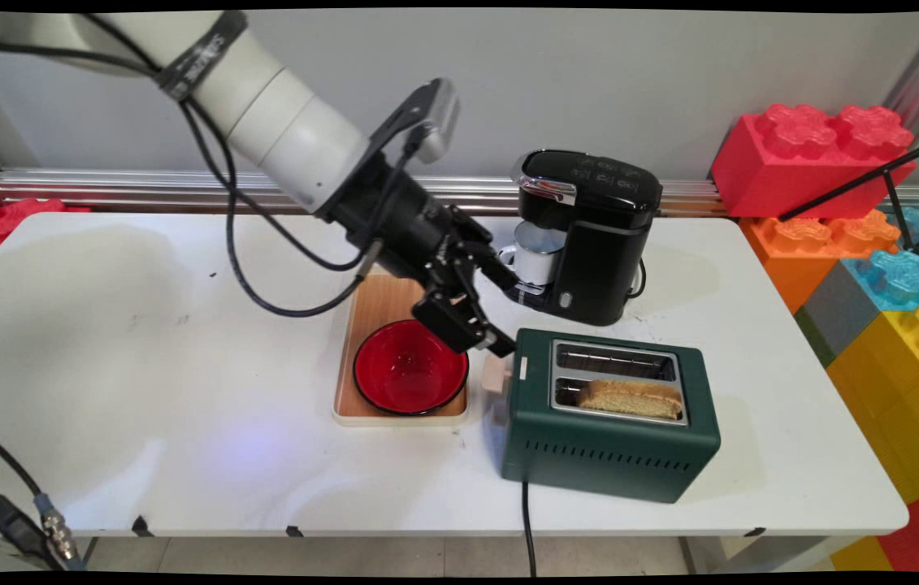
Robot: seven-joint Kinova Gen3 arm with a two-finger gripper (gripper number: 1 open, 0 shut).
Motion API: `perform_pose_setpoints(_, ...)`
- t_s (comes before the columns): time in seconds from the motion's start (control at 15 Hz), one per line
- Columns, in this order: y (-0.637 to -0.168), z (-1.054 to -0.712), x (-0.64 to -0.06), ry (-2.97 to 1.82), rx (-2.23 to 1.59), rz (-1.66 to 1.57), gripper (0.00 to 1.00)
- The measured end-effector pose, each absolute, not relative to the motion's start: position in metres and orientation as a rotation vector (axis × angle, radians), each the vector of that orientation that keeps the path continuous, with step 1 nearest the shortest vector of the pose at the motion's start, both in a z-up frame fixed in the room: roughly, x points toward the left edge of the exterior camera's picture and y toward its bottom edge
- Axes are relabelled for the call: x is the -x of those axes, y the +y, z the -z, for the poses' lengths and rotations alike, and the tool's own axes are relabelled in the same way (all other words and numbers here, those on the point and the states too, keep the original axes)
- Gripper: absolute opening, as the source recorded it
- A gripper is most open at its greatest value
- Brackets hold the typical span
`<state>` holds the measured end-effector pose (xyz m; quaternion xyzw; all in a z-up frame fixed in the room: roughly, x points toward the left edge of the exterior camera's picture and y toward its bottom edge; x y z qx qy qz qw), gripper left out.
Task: Press the toaster switch
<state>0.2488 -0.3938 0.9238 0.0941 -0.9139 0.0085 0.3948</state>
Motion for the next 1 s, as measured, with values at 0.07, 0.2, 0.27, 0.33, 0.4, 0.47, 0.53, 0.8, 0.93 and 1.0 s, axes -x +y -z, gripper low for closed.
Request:
perform_pose_setpoints(0.07,-0.393,-0.92,-0.255,-2.307,-0.229,-0.018,1.0)
perform_pose_setpoints(0.2,-0.392,-0.911,-0.268,-2.288,-0.206,-0.011,1.0)
perform_pose_setpoints(0.27,-0.391,-0.906,-0.274,-2.28,-0.193,-0.011,1.0)
perform_pose_setpoints(0.33,-0.391,-0.903,-0.279,-2.274,-0.182,-0.012,1.0)
perform_pose_setpoints(0.4,-0.391,-0.9,-0.283,-2.269,-0.174,-0.013,1.0)
perform_pose_setpoints(0.47,-0.391,-0.897,-0.287,-2.262,-0.165,-0.016,1.0)
perform_pose_setpoints(0.53,-0.392,-0.894,-0.29,-2.256,-0.155,-0.021,1.0)
perform_pose_setpoints(0.8,-0.393,-0.886,-0.299,-2.234,-0.125,-0.031,0.0)
perform_pose_setpoints(0.93,-0.394,-0.884,-0.301,-2.226,-0.122,-0.027,0.0)
perform_pose_setpoints(1.0,-0.394,-0.881,-0.302,-2.22,-0.12,-0.023,0.0)
